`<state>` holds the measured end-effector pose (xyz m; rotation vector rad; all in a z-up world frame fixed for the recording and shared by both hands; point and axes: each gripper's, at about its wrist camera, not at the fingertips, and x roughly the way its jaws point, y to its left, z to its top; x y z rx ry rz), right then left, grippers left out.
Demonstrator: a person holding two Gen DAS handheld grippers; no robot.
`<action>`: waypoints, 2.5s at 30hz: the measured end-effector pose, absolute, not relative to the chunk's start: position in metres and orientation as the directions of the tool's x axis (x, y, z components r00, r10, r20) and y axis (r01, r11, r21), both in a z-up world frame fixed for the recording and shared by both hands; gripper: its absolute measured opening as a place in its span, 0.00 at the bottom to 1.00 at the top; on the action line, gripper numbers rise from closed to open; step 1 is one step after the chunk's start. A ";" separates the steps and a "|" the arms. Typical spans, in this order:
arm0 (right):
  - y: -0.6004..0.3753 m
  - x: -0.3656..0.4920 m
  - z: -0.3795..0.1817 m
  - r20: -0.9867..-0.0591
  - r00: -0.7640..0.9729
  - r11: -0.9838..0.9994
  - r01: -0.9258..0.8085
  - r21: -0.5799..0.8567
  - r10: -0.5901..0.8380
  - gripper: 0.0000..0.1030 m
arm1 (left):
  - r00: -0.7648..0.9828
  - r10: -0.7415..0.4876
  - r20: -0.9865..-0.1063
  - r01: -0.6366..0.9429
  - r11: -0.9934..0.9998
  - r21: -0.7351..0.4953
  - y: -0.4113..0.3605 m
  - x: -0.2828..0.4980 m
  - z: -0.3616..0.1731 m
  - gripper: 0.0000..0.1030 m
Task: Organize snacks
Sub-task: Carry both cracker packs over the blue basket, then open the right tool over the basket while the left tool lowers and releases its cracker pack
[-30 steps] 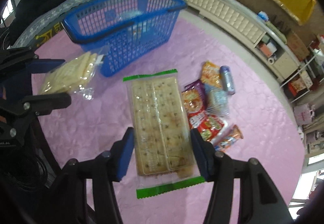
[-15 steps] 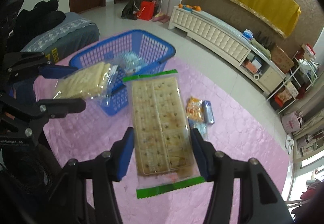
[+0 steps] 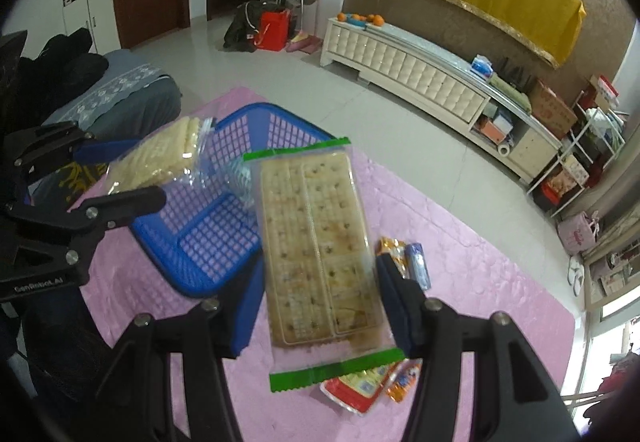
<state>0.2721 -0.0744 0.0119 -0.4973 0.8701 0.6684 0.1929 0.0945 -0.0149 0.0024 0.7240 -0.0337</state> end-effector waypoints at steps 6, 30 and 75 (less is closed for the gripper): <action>-0.039 0.288 -0.006 -0.848 0.446 0.682 -0.716 -0.147 0.286 0.58 | 0.738 -0.009 -0.675 -0.010 1.000 -0.025 0.127 0.210 -0.024 0.46; 0.050 0.347 -0.064 -0.878 0.476 0.662 -0.647 -0.379 -0.038 0.68 | 0.669 -0.035 -0.743 -0.072 0.991 -0.112 0.172 0.244 -0.066 0.46; -0.062 0.371 -0.051 -0.841 0.474 0.842 -0.539 -0.043 0.261 0.87 | 0.554 -0.056 -0.831 -0.029 0.996 -0.087 0.120 0.328 -0.085 0.47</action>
